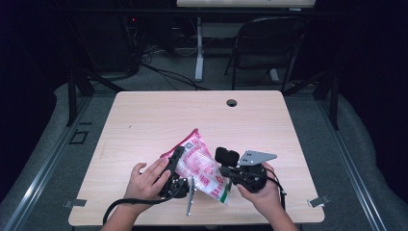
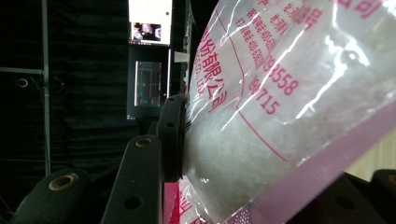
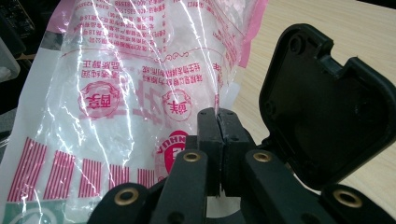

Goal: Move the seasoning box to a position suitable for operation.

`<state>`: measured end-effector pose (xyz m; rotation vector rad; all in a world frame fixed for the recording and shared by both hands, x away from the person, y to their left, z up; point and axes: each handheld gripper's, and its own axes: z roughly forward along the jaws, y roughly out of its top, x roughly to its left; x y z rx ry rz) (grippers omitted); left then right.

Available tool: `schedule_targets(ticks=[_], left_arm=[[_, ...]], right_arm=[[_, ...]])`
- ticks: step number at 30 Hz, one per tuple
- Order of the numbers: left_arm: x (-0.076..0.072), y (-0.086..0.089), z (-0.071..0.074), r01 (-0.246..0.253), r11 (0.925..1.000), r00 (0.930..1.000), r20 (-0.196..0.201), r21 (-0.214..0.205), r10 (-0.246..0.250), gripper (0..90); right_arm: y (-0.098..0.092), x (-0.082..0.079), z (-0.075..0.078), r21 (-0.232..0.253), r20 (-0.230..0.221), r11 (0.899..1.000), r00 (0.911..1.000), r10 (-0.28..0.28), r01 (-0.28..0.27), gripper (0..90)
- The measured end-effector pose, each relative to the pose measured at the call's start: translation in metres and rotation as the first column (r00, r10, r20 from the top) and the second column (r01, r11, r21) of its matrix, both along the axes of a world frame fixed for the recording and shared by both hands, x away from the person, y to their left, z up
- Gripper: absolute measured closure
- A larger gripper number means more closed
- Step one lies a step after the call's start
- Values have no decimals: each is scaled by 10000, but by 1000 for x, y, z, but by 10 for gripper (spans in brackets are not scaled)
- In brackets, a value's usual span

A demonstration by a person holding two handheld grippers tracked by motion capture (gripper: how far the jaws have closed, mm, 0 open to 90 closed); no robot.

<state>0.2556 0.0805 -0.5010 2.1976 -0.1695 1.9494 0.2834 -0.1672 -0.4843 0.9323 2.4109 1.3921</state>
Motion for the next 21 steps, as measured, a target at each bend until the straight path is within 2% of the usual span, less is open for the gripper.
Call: schedule_targets(ticks=[21], left_arm=[[0, -1, 3, -19, 9999, 10000, 37, 120, 18, 635]], right_arm=[[1, 0, -1, 28, -2, 10000, 10000, -45, 45, 894]])
